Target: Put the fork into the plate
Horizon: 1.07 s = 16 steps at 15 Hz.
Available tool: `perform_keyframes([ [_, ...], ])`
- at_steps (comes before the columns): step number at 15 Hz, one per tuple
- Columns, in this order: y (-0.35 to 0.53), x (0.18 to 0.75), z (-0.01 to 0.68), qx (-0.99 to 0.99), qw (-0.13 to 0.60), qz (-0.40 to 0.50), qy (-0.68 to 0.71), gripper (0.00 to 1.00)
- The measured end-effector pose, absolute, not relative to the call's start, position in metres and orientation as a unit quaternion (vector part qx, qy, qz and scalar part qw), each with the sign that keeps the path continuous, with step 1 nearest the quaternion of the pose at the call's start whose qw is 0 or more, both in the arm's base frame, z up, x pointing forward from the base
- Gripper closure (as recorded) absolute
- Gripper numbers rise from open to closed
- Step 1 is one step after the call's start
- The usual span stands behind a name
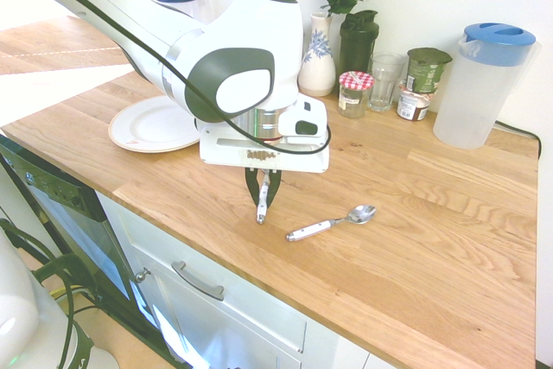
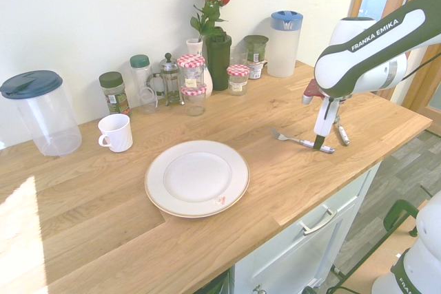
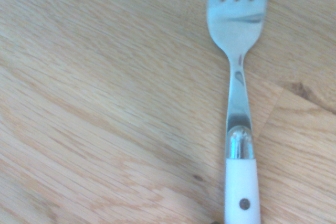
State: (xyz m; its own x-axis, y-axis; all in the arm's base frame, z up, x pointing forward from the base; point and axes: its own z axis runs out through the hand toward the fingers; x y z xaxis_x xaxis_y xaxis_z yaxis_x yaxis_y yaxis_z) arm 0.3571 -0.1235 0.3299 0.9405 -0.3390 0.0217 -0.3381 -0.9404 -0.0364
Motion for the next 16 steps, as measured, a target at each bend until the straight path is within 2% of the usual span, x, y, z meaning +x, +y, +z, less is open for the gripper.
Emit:
perform_keyframes([
  [6,-0.124,0.358,0.331,-0.981,0.017,-0.02,0.191,1.0],
  [16,-0.077,0.395,0.358,-0.963,0.053,-0.09,0.248,1.0],
])
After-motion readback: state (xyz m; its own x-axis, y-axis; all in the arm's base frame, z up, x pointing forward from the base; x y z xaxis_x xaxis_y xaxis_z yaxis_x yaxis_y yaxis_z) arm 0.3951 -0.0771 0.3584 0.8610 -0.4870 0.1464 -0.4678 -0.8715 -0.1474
